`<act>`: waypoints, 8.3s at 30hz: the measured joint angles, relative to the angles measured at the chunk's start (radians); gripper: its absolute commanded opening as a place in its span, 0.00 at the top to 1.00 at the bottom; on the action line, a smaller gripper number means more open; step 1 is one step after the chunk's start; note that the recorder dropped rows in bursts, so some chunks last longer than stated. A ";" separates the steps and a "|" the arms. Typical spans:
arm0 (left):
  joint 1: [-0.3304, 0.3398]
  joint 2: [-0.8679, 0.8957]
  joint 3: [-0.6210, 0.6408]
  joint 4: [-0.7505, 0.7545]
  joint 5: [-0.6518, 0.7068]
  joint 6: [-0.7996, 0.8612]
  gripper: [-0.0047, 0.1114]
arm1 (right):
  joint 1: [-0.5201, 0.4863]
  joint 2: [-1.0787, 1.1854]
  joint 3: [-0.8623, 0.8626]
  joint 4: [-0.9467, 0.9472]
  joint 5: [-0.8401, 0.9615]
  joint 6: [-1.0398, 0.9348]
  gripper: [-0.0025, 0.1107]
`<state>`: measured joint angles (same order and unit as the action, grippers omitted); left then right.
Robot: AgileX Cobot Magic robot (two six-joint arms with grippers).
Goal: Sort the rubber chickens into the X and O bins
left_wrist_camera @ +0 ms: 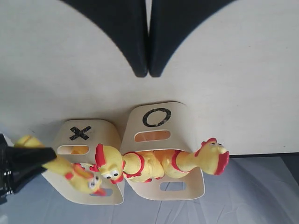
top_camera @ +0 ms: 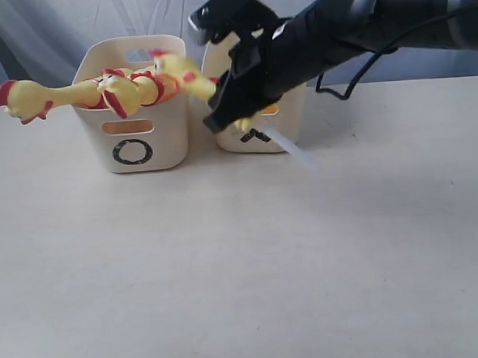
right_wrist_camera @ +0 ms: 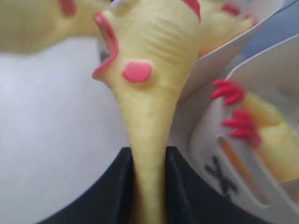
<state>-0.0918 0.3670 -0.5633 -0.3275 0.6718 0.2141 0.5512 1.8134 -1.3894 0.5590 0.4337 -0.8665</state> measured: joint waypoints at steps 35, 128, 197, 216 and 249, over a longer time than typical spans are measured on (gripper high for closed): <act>0.000 0.000 0.000 -0.016 0.000 0.000 0.96 | 0.000 0.336 -0.266 -0.010 -0.982 0.117 0.99; 0.000 0.000 0.002 0.020 0.007 0.004 0.96 | -0.186 -0.771 0.749 0.283 -0.579 0.191 0.98; 0.002 -0.073 0.003 0.031 0.007 0.004 0.96 | -0.454 -1.806 1.159 0.235 -0.285 0.506 0.99; 0.040 -0.360 0.003 0.037 0.007 0.007 0.96 | -0.516 -1.808 1.161 0.237 -0.288 0.506 0.99; 0.040 -0.364 0.558 0.251 -0.842 0.007 0.96 | -0.516 -1.808 1.384 -0.467 -0.341 0.506 0.99</act>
<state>-0.0514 0.0034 -0.0050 -0.0764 -0.1699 0.2214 0.0348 0.0059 -0.0053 0.0918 0.0928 -0.3601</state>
